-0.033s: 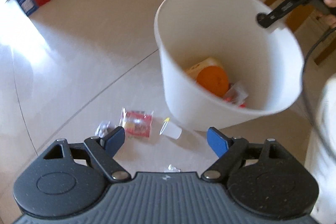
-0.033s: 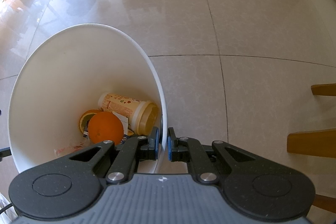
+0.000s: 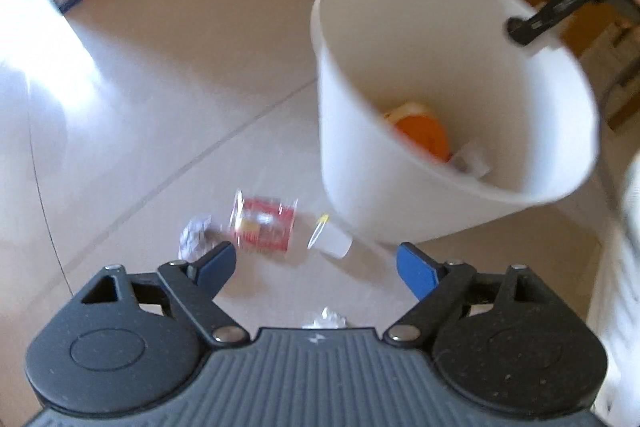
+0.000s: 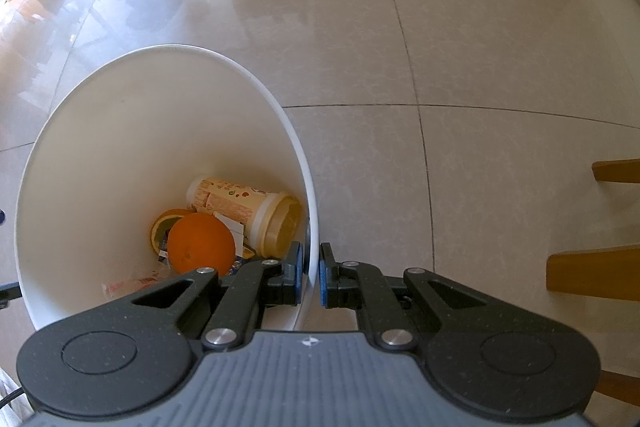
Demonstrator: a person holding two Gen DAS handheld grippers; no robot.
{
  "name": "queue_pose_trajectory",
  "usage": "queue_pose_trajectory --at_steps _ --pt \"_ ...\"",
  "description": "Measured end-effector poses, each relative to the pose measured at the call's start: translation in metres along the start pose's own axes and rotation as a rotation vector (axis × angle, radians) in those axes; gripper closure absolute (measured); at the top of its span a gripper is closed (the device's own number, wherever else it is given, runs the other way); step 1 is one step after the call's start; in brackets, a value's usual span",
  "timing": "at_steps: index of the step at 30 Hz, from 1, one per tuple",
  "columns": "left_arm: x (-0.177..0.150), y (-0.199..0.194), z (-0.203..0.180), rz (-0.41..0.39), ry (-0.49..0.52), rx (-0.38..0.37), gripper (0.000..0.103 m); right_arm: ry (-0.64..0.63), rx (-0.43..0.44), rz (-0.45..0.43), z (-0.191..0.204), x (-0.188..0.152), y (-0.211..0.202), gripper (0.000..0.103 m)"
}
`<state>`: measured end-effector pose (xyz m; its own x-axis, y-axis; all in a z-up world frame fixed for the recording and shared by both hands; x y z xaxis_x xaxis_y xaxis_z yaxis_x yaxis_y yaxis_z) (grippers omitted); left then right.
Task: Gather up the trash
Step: 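Return the left gripper to the floor and grasp the white tissue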
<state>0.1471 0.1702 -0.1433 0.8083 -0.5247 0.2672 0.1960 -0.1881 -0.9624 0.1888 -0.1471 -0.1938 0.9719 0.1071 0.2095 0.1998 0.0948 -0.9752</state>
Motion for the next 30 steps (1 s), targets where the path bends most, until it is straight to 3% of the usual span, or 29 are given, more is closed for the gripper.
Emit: queue_pose_trajectory --at_steps 8,14,19,24,30 --pt "-0.056 0.072 0.006 0.078 -0.163 0.048 0.015 -0.004 -0.016 0.004 0.005 0.001 0.002 0.093" --pt "-0.093 0.116 0.002 0.097 -0.293 0.042 0.015 -0.001 -0.018 0.004 0.005 0.001 0.002 0.093" --pt "-0.117 0.138 -0.004 0.054 -0.304 0.071 0.022 -0.002 -0.022 0.002 0.006 0.0 0.002 0.093" --pt "-0.115 0.134 -0.007 -0.025 -0.288 0.067 0.024 0.007 -0.016 -0.001 0.004 0.0 0.003 0.093" --pt "-0.121 0.149 -0.012 0.017 -0.242 0.078 0.032 0.004 -0.019 -0.001 0.003 0.0 0.001 0.093"
Point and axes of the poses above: each gripper's, at about its wrist camera, not at the fingertips, and y roughly the way its jaws point, z to its left, x to its top, the point moved 3 cm from there along y, roughly the way its jaws point, and after that the axes turned 1 degree about y, right-handed, at the moved point
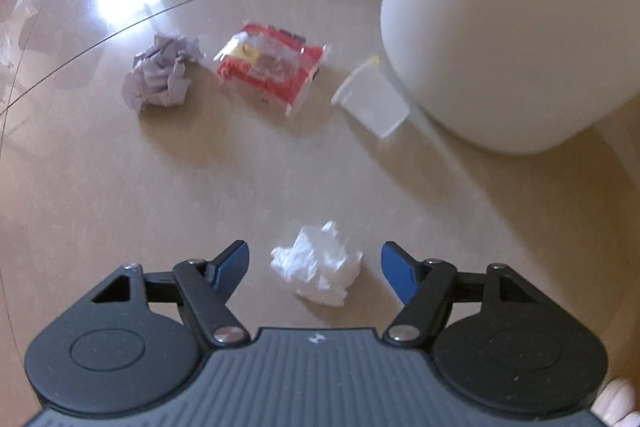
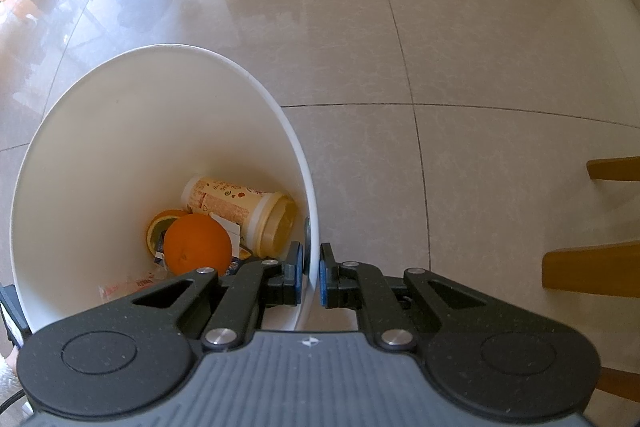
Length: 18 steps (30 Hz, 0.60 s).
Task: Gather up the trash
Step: 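Return the left gripper to the floor and grasp the white tissue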
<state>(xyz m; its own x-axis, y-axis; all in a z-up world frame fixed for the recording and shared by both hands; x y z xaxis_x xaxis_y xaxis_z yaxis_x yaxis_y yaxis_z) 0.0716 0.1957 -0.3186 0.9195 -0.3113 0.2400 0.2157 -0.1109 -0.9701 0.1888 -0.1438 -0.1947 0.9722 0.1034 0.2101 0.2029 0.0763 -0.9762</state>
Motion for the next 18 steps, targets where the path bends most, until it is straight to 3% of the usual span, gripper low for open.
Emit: queue_pose_trajectory --at_steps 4,14,15,18 --pt "-0.006 0.008 0.001 0.028 0.014 0.001 0.047 0.0 -0.001 0.0 0.001 0.0 0.0 0.093" --pt "-0.004 0.012 -0.005 0.014 0.036 -0.003 0.049 0.006 0.001 -0.004 0.0 -0.001 0.0 0.093" --pt "-0.003 0.011 -0.006 0.009 0.039 -0.003 0.053 0.006 0.001 -0.004 0.0 -0.001 0.0 0.093" --pt "-0.001 0.011 -0.004 0.007 0.02 -0.019 0.077 0.008 0.002 -0.004 0.0 -0.001 0.0 0.093"
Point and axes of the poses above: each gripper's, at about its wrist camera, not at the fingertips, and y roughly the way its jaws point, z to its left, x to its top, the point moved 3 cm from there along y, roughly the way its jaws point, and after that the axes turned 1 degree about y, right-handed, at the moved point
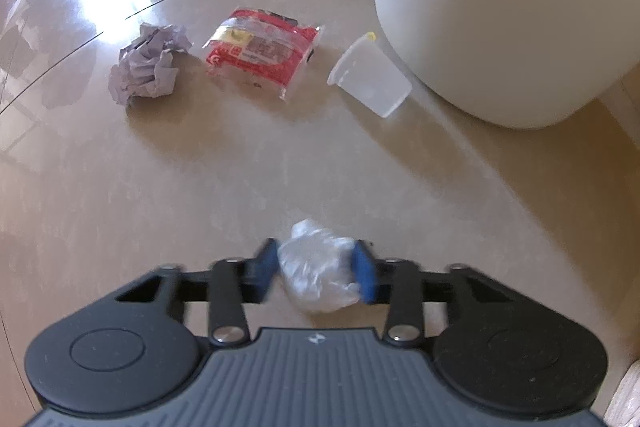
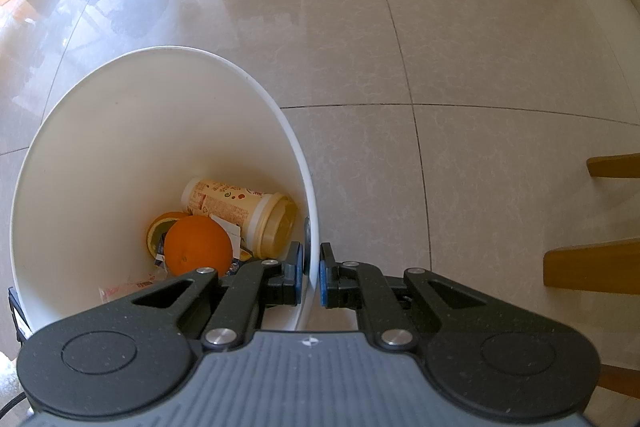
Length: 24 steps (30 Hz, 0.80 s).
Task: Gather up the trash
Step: 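Return the left gripper to the floor and grasp the white tissue, then carry the white tissue over the bin with the left gripper and release it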
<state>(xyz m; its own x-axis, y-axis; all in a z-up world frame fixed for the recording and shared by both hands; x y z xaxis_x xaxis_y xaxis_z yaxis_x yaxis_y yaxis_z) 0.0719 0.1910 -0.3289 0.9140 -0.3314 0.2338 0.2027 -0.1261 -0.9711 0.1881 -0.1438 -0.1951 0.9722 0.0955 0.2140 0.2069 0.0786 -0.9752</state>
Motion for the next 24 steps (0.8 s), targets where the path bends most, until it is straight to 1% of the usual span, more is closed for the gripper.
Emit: queue_pose_trajectory --at_steps 2,3,7,10,16,21,24 --pt "0.002 0.0 0.004 0.012 -0.04 -0.019 0.078 -0.001 0.0 -0.001 0.0 0.0 0.0 0.093" --pt "0.001 -0.001 0.005 0.017 -0.052 -0.017 0.08 -0.001 0.0 -0.001 0.0 0.0 0.0 0.093" --pt "0.003 -0.001 0.006 0.055 -0.057 -0.016 0.083 -0.003 0.001 0.0 0.0 0.0 0.0 0.093" --pt "0.011 -0.006 0.008 0.098 -0.052 -0.008 0.083 -0.006 0.0 0.0 0.0 0.0 0.001 0.093" --pt "0.034 -0.033 0.016 0.111 -0.002 -0.026 0.083 -0.008 -0.002 0.004 0.001 0.001 0.001 0.093" --pt "0.065 -0.069 0.024 0.079 0.087 -0.017 0.083 -0.005 0.0 0.005 0.0 0.001 0.001 0.093" --pt "0.09 -0.097 0.03 0.058 0.136 -0.009 0.083 -0.007 0.0 0.004 0.0 0.001 0.0 0.093"
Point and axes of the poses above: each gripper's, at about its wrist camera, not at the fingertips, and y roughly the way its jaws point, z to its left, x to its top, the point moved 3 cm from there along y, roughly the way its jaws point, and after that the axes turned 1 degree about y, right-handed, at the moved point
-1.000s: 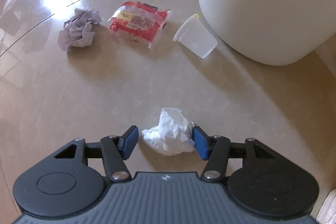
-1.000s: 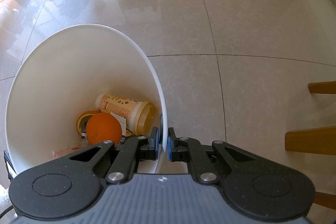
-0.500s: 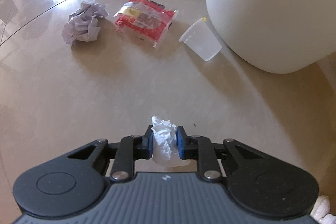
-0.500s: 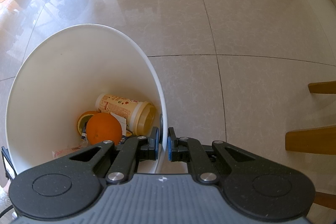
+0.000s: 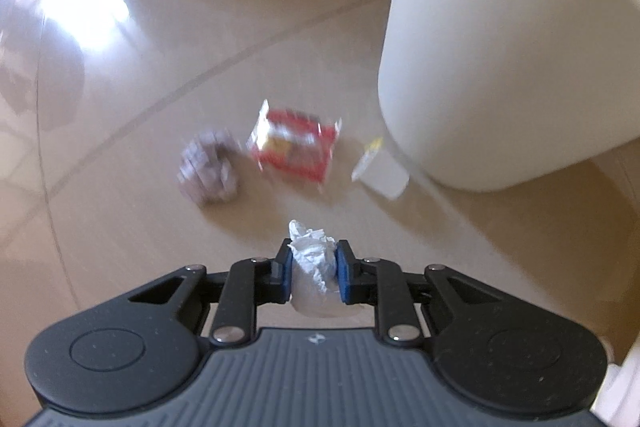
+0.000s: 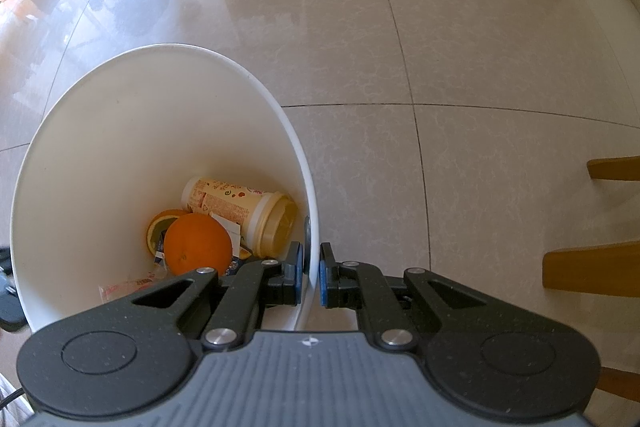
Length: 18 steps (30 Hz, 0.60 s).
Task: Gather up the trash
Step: 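Carry the white tissue over the bin with the left gripper and release it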
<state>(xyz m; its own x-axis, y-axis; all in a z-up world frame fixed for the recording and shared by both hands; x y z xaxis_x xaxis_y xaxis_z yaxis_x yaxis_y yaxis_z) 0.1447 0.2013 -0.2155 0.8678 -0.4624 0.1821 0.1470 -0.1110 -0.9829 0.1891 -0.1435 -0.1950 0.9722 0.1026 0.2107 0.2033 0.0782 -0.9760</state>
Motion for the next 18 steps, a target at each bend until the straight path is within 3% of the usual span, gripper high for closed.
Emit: queue_pose_trajectory --at_steps 10,18 --pt "0.081 -0.114 -0.005 -0.156 0.17 -0.007 0.083 0.001 0.001 0.003 0.001 0.0 0.001 0.093" --pt "0.131 -0.159 -0.058 -0.282 0.257 -0.148 0.083 0.004 0.003 0.002 0.0 0.0 0.001 0.093"
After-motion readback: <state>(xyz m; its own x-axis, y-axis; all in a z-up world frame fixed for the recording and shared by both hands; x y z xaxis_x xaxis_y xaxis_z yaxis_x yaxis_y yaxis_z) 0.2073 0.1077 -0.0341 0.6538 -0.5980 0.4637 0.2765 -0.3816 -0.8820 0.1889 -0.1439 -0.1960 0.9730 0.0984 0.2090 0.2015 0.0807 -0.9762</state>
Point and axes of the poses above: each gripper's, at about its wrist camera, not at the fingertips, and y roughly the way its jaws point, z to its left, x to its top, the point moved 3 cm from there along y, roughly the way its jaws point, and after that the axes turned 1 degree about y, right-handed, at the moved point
